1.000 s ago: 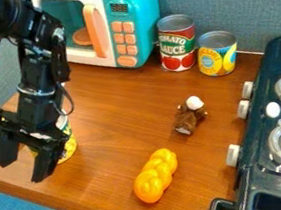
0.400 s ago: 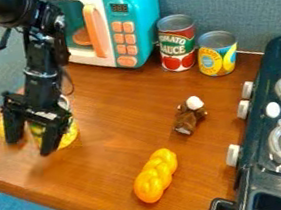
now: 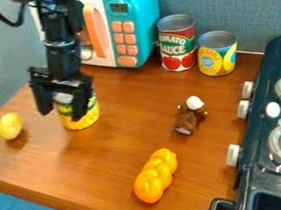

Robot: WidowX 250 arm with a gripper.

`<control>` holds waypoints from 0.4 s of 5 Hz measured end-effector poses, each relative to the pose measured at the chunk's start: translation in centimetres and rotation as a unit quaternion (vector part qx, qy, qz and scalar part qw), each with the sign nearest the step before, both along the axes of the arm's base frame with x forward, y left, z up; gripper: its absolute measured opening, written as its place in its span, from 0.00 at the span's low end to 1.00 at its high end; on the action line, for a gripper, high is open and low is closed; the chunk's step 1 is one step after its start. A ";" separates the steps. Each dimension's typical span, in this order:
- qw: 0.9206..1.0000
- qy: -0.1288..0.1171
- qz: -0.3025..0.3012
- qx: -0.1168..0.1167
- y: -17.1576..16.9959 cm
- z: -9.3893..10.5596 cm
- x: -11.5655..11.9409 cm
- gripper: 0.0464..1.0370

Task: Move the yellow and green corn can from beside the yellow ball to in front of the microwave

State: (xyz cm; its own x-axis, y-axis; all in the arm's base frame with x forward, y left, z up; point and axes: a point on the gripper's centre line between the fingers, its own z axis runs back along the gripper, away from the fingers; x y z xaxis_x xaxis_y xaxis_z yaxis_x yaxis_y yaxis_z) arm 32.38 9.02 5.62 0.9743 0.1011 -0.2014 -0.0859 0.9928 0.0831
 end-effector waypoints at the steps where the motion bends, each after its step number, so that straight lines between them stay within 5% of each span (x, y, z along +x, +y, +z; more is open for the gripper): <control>1: 1.000 -0.011 -0.017 -0.006 -1.3 0.0 2.3 0.97; 2: 1.000 -0.014 -0.020 0.000 -1.0 -0.3 3.6 0.97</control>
State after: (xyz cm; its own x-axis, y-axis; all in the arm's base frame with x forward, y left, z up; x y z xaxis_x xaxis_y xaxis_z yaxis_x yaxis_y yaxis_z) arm 36.03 8.05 5.33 0.9828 0.0628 -0.1738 -0.0492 0.9955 0.0811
